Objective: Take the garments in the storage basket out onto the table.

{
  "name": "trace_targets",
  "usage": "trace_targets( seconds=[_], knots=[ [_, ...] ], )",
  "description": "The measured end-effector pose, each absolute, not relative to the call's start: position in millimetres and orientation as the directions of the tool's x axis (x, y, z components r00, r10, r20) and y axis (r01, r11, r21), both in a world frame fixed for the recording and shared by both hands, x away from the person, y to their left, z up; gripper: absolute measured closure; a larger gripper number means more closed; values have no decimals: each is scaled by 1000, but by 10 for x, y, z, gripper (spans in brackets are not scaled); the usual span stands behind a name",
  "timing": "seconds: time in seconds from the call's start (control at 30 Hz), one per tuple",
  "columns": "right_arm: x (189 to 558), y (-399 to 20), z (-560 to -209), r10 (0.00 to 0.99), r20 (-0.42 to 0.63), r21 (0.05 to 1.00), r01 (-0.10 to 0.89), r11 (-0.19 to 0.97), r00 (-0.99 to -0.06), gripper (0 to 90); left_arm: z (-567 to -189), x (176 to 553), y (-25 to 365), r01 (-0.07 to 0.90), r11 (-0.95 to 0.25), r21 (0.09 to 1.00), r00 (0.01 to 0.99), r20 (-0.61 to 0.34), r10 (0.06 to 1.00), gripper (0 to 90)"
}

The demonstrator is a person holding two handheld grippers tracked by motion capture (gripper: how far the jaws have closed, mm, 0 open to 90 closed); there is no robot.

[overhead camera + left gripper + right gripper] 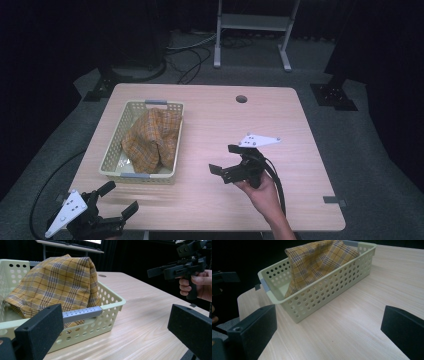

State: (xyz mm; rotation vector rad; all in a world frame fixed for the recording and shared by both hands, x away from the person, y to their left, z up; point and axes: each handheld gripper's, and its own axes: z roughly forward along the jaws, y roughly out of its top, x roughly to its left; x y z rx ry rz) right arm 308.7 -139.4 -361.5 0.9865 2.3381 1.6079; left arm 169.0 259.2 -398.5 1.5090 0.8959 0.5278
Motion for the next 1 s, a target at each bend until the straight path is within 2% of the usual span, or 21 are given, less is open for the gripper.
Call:
trace_targets(
  seconds=[0.43,1.0],
  knots=[
    [3140,-1210,-3630,560,258,873,439,215,-788,2,-3982,1682,2593,221,46,974,592,-171,788,2],
    [3195,-1008,-3611,551,231,849,442,289,-802,3,-3986,1687,2570,222,39,974,596,-167,786,2]
  ],
)
